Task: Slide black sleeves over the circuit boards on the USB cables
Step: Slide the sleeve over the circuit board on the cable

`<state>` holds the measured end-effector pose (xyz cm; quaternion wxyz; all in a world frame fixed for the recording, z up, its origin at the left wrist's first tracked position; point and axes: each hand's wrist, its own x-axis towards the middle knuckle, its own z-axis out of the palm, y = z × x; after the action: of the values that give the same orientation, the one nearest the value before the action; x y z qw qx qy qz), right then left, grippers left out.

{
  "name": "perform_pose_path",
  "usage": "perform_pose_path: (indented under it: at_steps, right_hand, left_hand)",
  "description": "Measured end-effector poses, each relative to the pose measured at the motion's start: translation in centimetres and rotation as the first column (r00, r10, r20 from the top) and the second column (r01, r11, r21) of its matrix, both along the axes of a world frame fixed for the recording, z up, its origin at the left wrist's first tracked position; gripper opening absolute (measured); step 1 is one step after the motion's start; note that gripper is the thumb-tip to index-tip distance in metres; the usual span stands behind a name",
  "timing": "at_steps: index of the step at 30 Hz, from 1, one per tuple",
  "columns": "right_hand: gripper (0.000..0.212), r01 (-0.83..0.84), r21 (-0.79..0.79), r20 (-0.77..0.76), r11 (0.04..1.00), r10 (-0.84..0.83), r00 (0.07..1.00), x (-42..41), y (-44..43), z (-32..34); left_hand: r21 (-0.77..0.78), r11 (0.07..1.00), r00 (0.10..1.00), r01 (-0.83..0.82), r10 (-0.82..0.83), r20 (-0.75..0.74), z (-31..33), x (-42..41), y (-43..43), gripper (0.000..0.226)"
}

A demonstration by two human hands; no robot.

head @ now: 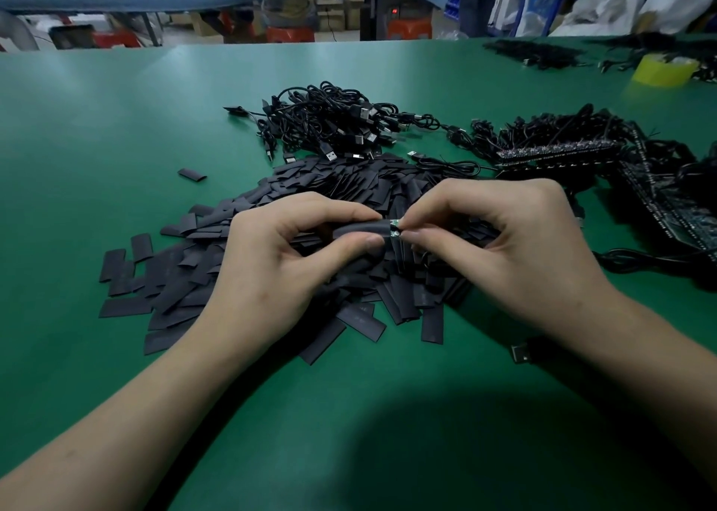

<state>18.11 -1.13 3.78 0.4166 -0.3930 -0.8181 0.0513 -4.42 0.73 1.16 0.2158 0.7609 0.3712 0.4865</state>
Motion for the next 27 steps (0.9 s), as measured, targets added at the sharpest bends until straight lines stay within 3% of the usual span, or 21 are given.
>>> perform_pose_path:
  at_steps: [9, 15, 21, 27]
  right_hand:
    - [0.006, 0.016, 0.013, 0.047, 1.000, -0.017, 0.999, -0.04, -0.09, -0.15]
    - [0.008, -0.024, -0.210, -0.150, 0.977, -0.008, 0.989, -0.29, -0.07, -0.15]
    - [0.013, -0.222, -0.542, -0.320, 0.810, 0.045, 0.946, 0.34, 0.56, 0.37]
    - [0.015, -0.380, -0.623, -0.469, 0.683, 0.062, 0.881, 0.25, 0.56, 0.31]
  left_hand:
    - [0.056, 0.998, 0.998, 0.009, -0.005, -0.063, 0.17, 0.03, -0.03, 0.019]
    - [0.055, 0.998, 1.000, -0.001, 0.003, -0.024, 0.17, 0.15, 0.16, 0.018]
    - [0.061, 0.998, 1.000, -0.003, 0.004, -0.013, 0.17, 0.10, 0.19, 0.017]
    - [0.093, 0.996, 0.999, 0.006, -0.002, -0.038, 0.29, 0.17, 0.01, 0.016]
